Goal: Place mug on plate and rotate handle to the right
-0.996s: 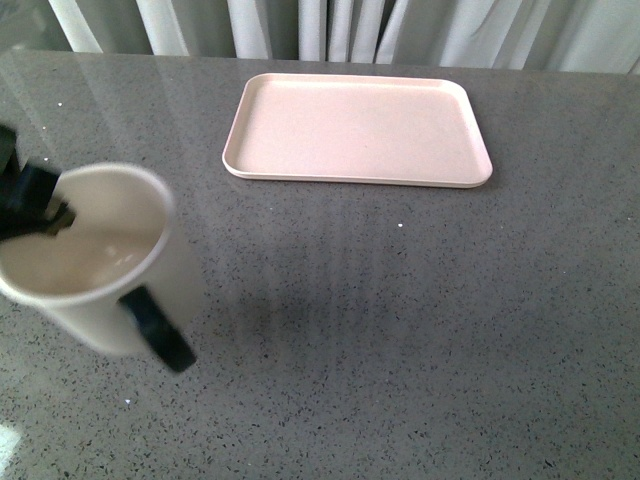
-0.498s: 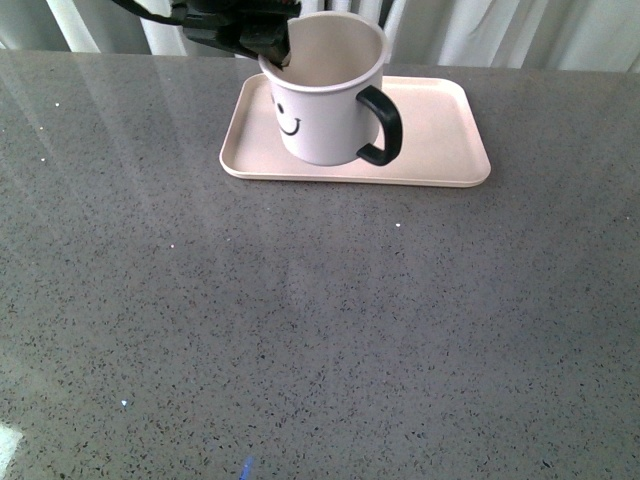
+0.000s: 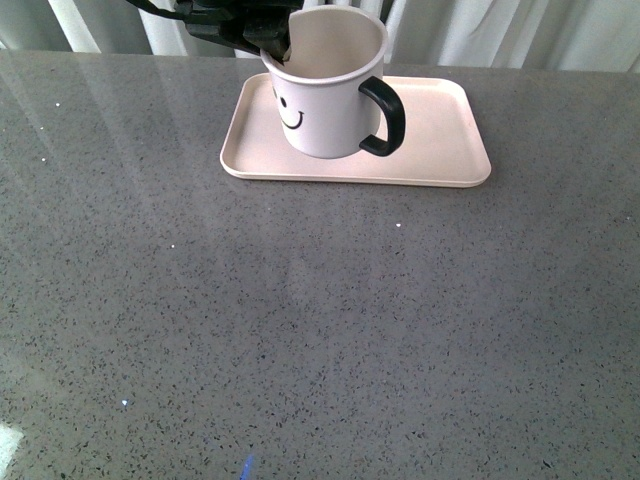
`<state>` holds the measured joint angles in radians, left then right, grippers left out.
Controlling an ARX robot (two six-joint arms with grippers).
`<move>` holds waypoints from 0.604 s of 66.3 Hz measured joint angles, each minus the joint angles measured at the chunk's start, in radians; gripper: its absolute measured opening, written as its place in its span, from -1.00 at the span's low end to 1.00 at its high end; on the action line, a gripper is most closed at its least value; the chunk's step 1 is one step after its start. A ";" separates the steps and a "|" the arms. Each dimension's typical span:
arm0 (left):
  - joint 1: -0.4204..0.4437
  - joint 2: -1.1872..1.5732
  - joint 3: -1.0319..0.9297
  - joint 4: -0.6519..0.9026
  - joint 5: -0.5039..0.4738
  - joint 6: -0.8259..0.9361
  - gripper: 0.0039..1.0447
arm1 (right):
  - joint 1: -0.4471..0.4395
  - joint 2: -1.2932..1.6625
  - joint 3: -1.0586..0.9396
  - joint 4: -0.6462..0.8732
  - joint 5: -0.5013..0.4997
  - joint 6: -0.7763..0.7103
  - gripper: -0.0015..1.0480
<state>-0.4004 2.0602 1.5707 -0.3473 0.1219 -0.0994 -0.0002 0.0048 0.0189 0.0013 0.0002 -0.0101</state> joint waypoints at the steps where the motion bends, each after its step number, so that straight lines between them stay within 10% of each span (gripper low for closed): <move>1: 0.000 0.000 0.000 0.000 0.000 0.000 -0.97 | 0.000 0.000 0.000 0.000 0.000 0.000 0.82; 40: -0.032 0.439 0.714 -0.447 0.007 0.093 -0.97 | 0.000 0.000 0.000 0.000 0.000 0.000 0.82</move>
<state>-0.4320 2.4989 2.2848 -0.7940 0.1291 -0.0059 -0.0002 0.0048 0.0189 0.0013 0.0002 -0.0101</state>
